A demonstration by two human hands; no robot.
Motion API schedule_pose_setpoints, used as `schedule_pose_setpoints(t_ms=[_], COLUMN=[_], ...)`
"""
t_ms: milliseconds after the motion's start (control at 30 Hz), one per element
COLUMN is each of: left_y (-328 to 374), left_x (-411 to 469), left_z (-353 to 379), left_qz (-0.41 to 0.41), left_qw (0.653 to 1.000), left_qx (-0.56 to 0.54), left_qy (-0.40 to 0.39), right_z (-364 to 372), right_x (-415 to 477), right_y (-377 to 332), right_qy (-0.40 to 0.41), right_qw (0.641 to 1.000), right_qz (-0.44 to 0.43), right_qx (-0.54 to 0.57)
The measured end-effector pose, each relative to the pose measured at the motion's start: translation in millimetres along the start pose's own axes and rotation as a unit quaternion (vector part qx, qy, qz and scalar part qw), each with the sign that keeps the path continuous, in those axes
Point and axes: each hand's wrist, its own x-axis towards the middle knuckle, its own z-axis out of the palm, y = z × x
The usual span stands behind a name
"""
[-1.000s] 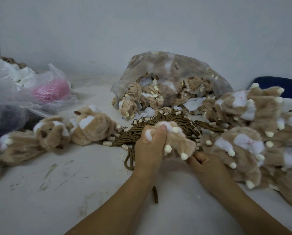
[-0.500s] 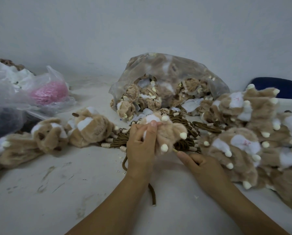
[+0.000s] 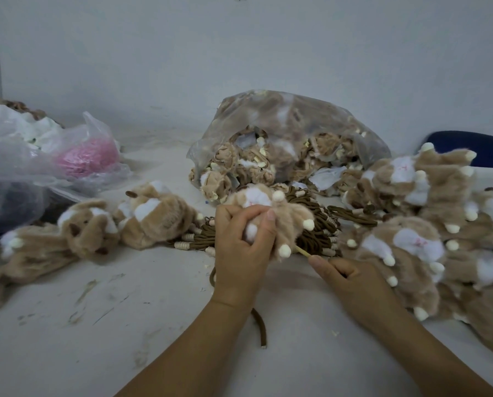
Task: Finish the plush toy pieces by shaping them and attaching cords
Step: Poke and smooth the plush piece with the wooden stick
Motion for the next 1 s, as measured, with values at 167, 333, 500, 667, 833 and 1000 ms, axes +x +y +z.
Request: schedule_pose_setpoints(t_ms=[167, 333, 500, 667, 833, 1000], left_y=[1.1, 3.3, 4.1, 3.7, -7.0, -10.4], left_x=[-2.1, 0.2, -3.0, -16.5, -14.6, -11.8], left_z=[2.6, -1.0, 1.6, 18.0, 14.3, 12.5], left_qz=[-0.017, -0.029, -0.071, -0.054, -0.089, -0.099], left_qw=[1.000, 0.999, 0.995, 0.992, 0.983, 0.984], left_qx=[0.004, 0.006, -0.048, -0.070, -0.130, -0.138], left_qy=[-0.015, -0.039, -0.045, -0.088, -0.089, -0.051], right_z=[-3.1, -7.2, -3.4, 8.0, 7.7, 2.1], right_x=[0.3, 1.8, -1.3, -2.5, 1.2, 2.6], right_y=[0.5, -1.6, -6.0, -6.9, -9.3, -1.8], right_qy=[-0.011, -0.019, 0.000, -0.018, -0.014, 0.011], right_qw=[1.000, 0.999, 0.999, 0.997, 0.998, 1.000], right_qz=[-0.007, -0.032, -0.042, 0.022, 0.018, -0.010], right_qx=[0.014, -0.035, -0.011, 0.073, 0.054, 0.009])
